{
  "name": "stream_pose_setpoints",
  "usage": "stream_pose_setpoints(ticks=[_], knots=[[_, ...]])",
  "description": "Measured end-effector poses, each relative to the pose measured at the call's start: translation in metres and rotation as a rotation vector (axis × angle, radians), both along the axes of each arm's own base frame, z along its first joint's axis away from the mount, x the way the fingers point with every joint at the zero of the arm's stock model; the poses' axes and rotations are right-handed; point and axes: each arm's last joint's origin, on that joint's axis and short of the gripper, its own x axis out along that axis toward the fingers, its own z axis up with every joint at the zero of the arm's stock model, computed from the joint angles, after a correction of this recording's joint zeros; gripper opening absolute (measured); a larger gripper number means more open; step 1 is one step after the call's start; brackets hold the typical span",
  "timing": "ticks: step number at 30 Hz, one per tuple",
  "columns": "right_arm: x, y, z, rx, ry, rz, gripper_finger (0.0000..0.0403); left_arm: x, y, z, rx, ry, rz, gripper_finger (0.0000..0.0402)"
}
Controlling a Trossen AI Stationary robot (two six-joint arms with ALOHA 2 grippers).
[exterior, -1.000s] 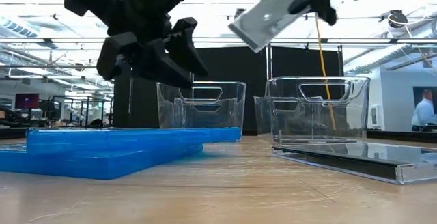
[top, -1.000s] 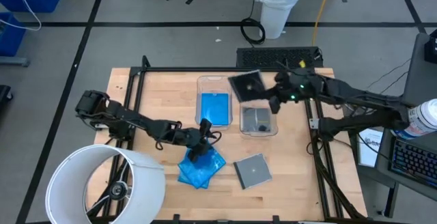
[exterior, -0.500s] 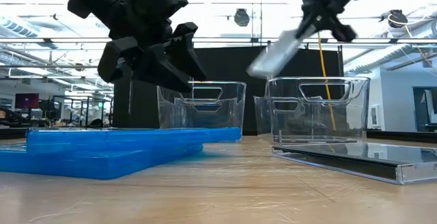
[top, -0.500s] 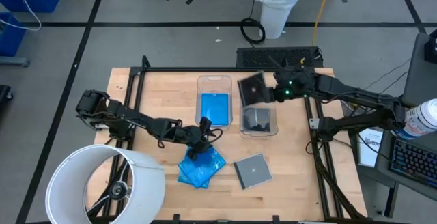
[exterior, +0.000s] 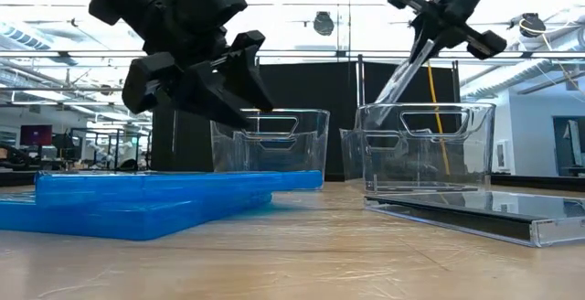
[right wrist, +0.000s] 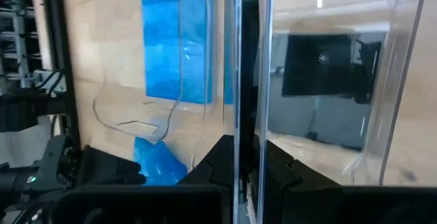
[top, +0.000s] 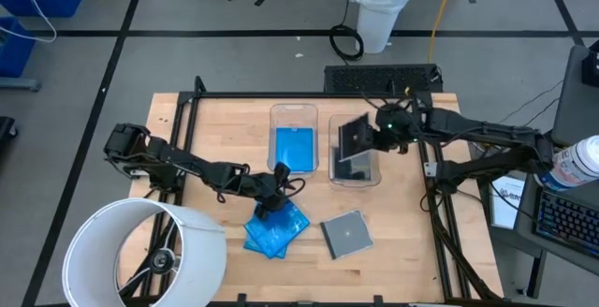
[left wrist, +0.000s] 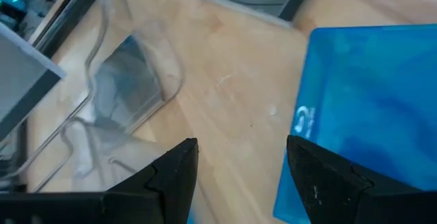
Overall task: Pick & place jewel cases by type
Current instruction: Put the black CD case into the right transparent bin
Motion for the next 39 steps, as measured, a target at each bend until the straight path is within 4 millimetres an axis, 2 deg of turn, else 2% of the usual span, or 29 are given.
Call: stream_pose_setpoints(ticks=[7, 12, 24, 36, 39], knots=[[0.024, 0.004, -0.022, 0.060, 0.091, 0.023, 0.0019, 0.000, -0.001, 0.000, -0.001, 0.001, -0.054, 0.0227], [0.034, 0.002, -0.031, 0.071, 0.110, 0.014, 0.0019, 0.000, -0.001, 0.000, 0.002, -0.002, -0.058, 0.0227], [0.045, -0.001, -0.048, 0.090, 0.175, -0.003, 0.0019, 0.000, -0.002, 0.000, -0.012, 0.005, -0.061, 0.0227], [0.052, -0.002, -0.050, 0.067, 0.141, 0.015, 0.0020, -0.001, -0.002, -0.001, -0.024, 0.015, -0.066, 0.0227], [0.053, 0.002, -0.063, 0.086, 0.112, 0.004, 0.0020, -0.001, -0.002, -0.001, -0.025, 0.015, -0.066, 0.0227]])
